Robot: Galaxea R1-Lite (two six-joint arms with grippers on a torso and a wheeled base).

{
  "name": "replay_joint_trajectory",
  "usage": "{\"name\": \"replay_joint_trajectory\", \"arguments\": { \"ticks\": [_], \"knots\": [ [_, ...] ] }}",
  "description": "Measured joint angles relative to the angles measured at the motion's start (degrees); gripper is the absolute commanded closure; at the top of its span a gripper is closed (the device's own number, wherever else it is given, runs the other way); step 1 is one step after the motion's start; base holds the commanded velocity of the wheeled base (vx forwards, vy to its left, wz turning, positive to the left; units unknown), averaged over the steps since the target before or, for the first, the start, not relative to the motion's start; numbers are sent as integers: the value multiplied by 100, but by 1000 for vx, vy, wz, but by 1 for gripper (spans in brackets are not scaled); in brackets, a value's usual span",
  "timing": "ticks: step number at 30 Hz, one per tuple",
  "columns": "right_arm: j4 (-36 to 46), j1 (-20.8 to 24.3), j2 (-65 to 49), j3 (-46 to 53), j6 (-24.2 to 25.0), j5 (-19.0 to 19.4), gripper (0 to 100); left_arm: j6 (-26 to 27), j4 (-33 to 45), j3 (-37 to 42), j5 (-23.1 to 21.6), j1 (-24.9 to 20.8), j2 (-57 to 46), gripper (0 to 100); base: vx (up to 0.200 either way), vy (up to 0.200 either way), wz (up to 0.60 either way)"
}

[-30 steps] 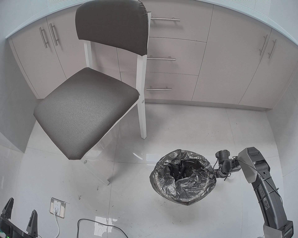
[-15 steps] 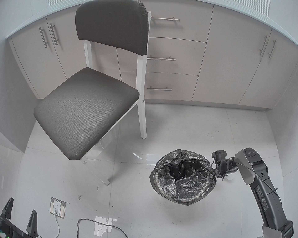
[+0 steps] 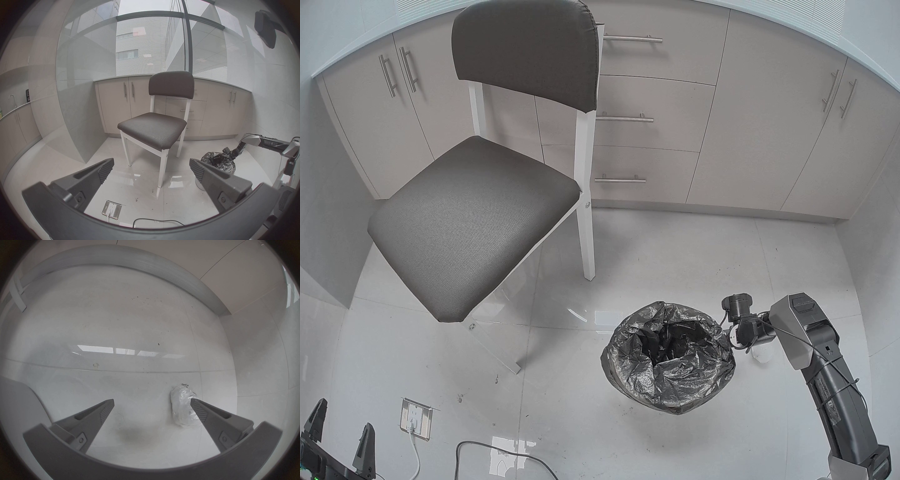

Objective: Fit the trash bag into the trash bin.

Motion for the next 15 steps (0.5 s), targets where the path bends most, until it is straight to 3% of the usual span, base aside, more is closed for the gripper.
{"name": "replay_joint_trajectory", "arguments": {
  "ticks": [7,15],
  "knots": [
    [16,-226,-40,2,-188,29,0,0,0,0,0,0,0,0,0,0,0],
    [5,-506,135,0,-946,432,0,0,0,2,-2,0,2,0,0,0,0]
  ]
}}
